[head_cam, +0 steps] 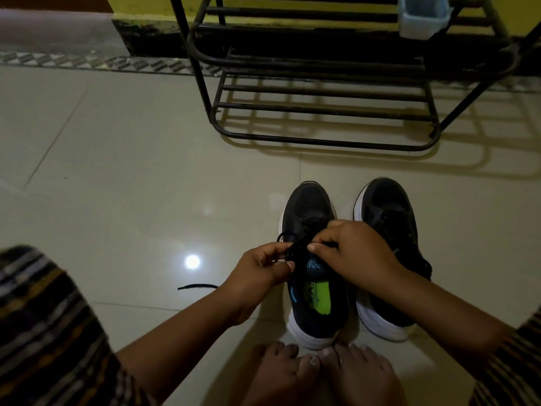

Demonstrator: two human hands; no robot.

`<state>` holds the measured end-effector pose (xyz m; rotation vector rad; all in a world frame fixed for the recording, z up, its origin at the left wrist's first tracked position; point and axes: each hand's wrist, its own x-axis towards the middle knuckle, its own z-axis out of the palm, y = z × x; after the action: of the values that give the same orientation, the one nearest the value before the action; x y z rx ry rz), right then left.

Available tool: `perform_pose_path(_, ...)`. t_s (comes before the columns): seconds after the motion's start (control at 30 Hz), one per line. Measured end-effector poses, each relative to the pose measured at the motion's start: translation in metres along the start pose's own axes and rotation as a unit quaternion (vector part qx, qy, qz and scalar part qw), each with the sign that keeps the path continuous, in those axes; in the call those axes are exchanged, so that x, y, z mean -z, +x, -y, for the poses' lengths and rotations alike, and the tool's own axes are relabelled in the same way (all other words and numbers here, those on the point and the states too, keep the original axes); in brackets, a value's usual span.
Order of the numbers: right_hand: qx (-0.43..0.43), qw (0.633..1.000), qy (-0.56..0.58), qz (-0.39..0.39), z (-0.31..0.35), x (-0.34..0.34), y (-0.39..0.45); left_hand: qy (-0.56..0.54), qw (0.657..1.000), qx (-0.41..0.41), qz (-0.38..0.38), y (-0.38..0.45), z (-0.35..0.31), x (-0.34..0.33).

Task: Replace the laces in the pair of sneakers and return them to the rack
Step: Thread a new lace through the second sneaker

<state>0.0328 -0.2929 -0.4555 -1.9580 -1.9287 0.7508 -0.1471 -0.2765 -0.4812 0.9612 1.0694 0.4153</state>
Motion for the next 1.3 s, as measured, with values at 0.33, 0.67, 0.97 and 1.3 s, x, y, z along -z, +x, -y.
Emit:
perform_pose_path(0.33, 0.001, 0.996, -0.079, 0.037, 0.004, 0.000, -0.001, 0.002, 1.000, 0.008, 0.002, 0.001, 0.001, 0.000)
perform_pose_path(0.67, 0.015, 0.994, -0.089, 0.054, 0.004, -0.002, 0.002, -0.012, 1.000, -0.004, 0.006, 0.001, 0.000, 0.001)
perform_pose_path(0.97, 0.025, 0.993, -0.112, 0.022, 0.006, -0.004, 0.004, -0.017, 0.999, -0.033, 0.015, 0.002, 0.000, 0.001)
perform_pose_path(1.3, 0.079, 0.959, -0.268, 0.050, 0.021, -0.002, 0.006, 0.001, 0.998, -0.060, 0.004, 0.004, 0.000, -0.004)
